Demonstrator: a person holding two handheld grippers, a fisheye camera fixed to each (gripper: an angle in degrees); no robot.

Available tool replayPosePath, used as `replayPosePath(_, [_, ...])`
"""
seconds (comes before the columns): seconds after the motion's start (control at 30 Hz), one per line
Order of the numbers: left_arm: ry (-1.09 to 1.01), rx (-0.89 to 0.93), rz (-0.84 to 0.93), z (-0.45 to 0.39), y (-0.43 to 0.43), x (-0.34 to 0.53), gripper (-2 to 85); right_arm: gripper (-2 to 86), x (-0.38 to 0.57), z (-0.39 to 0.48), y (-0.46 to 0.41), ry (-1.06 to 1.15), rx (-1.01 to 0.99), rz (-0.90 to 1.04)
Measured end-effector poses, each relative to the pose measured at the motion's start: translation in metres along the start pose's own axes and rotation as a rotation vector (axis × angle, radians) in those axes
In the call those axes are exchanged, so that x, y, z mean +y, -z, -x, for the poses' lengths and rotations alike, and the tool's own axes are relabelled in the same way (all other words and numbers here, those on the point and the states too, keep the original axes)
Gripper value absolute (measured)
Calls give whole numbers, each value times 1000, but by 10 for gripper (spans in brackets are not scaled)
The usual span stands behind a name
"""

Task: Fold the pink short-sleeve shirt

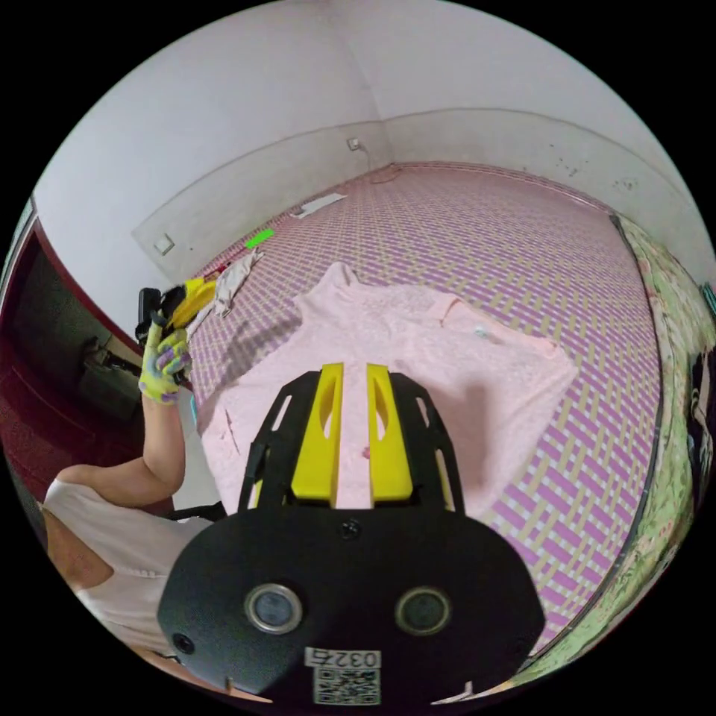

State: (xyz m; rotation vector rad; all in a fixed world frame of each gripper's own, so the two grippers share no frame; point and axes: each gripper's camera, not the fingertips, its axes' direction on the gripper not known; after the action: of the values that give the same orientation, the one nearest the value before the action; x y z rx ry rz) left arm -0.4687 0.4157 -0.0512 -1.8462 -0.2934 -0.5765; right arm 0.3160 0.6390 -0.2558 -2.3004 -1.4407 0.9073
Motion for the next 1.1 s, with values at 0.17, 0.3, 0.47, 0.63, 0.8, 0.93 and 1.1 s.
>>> replayPosePath(0.17, [-43, -162, 112, 30, 70, 118, 58, 76, -47, 48, -73, 77, -27, 72])
replayPosePath(0.3, [-106, -198, 103, 33, 109, 193, 79, 87, -99, 72, -148, 75, -1, 157])
replayPosePath(0.47, [-181, -314, 102, 42, 128, 257, 109, 113, -145, 84, -222, 63, 21, 256])
replayPosePath(0.63, [-170, -197, 121, 68, 119, 283, 126, 120, -166, 103, -279, 117, 181, 340])
replayPosePath(0.8, [-232, -276, 243, 61, 90, 297, 135, 47, -168, 98, -296, 137, 301, 389])
replayPosePath(0.93, [-160, -320, 336, 81, 57, 303, 131, 6, -164, 77, -283, 114, 299, 379])
replayPosePath(1.1, [-80, -283, 411, 121, 30, 301, 26, -4, -159, 29, -209, -6, 89, 177])
